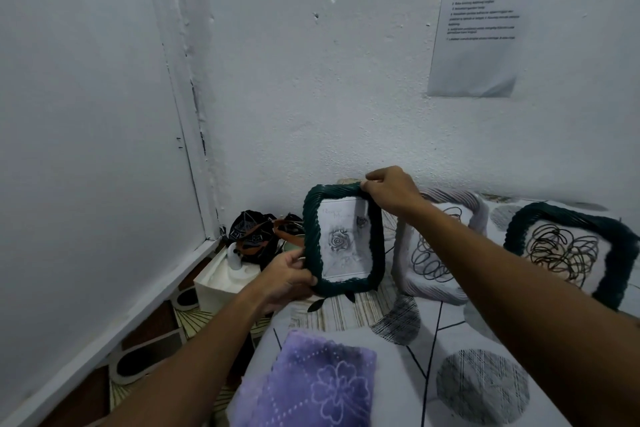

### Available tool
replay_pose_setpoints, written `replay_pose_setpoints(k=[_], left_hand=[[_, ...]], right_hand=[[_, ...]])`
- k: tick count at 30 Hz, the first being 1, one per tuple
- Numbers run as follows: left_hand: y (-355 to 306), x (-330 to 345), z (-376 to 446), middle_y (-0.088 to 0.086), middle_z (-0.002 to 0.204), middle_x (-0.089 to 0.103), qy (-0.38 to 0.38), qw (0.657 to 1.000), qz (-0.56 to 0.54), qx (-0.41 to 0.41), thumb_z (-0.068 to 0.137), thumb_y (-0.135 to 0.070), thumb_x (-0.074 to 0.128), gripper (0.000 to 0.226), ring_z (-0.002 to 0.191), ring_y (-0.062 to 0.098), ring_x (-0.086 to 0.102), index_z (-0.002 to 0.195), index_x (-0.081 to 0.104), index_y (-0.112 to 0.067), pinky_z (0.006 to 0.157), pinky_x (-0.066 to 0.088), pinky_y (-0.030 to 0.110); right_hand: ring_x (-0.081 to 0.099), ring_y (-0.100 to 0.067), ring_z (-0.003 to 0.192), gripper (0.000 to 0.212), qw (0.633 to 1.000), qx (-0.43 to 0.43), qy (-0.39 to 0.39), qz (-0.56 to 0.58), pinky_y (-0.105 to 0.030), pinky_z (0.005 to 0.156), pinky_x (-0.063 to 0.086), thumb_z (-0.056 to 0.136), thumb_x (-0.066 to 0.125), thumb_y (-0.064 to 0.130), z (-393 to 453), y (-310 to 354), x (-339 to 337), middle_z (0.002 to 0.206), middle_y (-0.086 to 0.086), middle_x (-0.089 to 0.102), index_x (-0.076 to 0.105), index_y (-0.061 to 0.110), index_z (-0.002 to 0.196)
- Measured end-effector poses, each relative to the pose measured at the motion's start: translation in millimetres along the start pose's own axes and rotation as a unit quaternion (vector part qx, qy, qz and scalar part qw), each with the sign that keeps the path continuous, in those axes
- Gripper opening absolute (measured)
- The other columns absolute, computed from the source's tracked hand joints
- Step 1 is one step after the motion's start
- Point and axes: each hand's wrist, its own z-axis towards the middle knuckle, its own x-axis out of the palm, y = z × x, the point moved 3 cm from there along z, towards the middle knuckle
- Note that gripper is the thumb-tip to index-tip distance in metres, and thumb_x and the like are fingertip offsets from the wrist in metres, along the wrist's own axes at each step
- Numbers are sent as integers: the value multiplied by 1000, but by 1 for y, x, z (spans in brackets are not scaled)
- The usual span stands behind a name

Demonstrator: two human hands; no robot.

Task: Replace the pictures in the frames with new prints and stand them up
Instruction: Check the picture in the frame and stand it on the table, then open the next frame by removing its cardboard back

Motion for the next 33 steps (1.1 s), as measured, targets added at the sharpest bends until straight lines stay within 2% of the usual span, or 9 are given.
replay_pose_setpoints(k=[4, 8, 12, 15, 21, 26, 28, 31, 33], left_hand=[[-10, -17, -24, 6, 118, 64, -61, 997, 56, -5, 77, 17, 64, 61, 103, 24, 65, 132, 50, -7, 79, 59, 43], [-28, -24, -62, 2, 115, 61, -100, 988, 114, -6, 78, 8, 70, 54, 102, 16, 61, 125, 53, -14, 63, 56, 29], [-43, -16, -91, 3, 115, 61, -113, 981, 160, 6, 78, 2, 72, 44, 103, 16, 60, 112, 57, -21, 67, 53, 29], [-53, 4, -103, 3, 114, 63, -106, 977, 186, 14, 78, 2, 72, 43, 101, 18, 62, 113, 58, -19, 65, 54, 29], [-56, 67, -96, 10, 113, 64, -51, 977, 207, 31, 78, 2, 73, 43, 93, 21, 67, 114, 58, -14, 75, 59, 38], [-43, 114, -71, 10, 114, 63, -21, 974, 221, 48, 76, 2, 76, 51, 102, 24, 63, 121, 56, -11, 81, 57, 40], [-37, 128, -62, 11, 116, 62, -38, 966, 244, 77, 73, 1, 78, 54, 101, 24, 62, 122, 56, -9, 81, 57, 37], [-29, 147, -49, 4, 117, 59, -66, 933, 317, 160, 69, -6, 84, 67, 98, 14, 58, 127, 52, -7, 73, 52, 14], [-24, 156, -41, 0, 124, 54, -80, 899, 374, 212, 65, -17, 88, 81, 112, 14, 54, 135, 47, -10, 88, 49, 17]], right_hand=[[56, -25, 117, 39, 1000, 3, -7, 10, -25, 94, 39, 90, 61, 23, -15, 7, -14, 126, -14, 62, 62, 2, 124], [56, -27, 118, 40, 1000, -1, -12, 2, -30, 97, 41, 90, 61, 23, -37, 16, -34, 127, -15, 61, 61, 2, 124], [56, -27, 117, 40, 1000, 0, -13, 4, -35, 97, 43, 91, 61, 24, -64, 19, -62, 128, -17, 60, 60, 2, 124], [56, -28, 116, 41, 1000, 5, -25, -5, -35, 95, 44, 91, 61, 26, -84, 16, -87, 127, -17, 61, 61, 2, 124], [58, -26, 112, 38, 998, 29, -50, -22, -33, 91, 44, 91, 62, 28, -115, -2, -134, 123, -15, 63, 64, 3, 119], [57, -20, 99, 34, 997, 40, -61, -20, -28, 84, 40, 91, 62, 23, -123, -23, -155, 119, -15, 65, 66, 2, 116], [57, -20, 101, 33, 997, 44, -60, -17, -30, 86, 42, 90, 62, 22, -119, -33, -156, 119, -15, 65, 66, 2, 116], [58, -25, 111, 36, 997, 48, -60, -11, -33, 92, 43, 90, 62, 22, -107, -46, -154, 122, -15, 64, 64, 2, 119], [57, -25, 112, 37, 997, 47, -55, -9, -30, 90, 42, 90, 62, 21, -97, -52, -151, 124, -15, 63, 62, 3, 123]])
